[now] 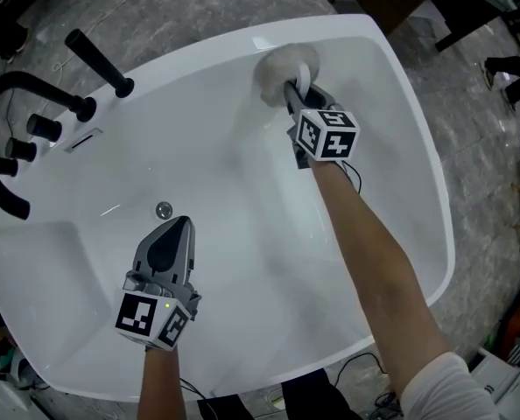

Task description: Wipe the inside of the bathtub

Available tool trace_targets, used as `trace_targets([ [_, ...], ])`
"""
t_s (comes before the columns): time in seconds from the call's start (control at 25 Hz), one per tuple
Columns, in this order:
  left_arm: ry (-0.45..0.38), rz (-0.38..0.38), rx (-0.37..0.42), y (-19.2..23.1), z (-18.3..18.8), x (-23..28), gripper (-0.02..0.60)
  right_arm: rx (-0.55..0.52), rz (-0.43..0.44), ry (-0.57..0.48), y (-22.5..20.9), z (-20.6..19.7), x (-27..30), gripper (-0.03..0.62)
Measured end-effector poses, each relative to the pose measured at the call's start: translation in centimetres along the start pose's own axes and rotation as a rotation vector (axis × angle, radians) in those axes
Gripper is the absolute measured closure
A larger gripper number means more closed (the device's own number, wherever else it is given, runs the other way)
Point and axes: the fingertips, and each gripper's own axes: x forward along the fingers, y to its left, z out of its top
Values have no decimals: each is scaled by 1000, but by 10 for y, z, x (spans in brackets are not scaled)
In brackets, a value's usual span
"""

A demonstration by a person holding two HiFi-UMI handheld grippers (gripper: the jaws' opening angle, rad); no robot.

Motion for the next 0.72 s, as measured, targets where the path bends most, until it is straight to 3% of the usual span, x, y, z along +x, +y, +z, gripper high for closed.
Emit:
trace_targets([
  [0.72,-45,101,9,66,23,-4,577,-96,180,54,167,-22,21,505],
])
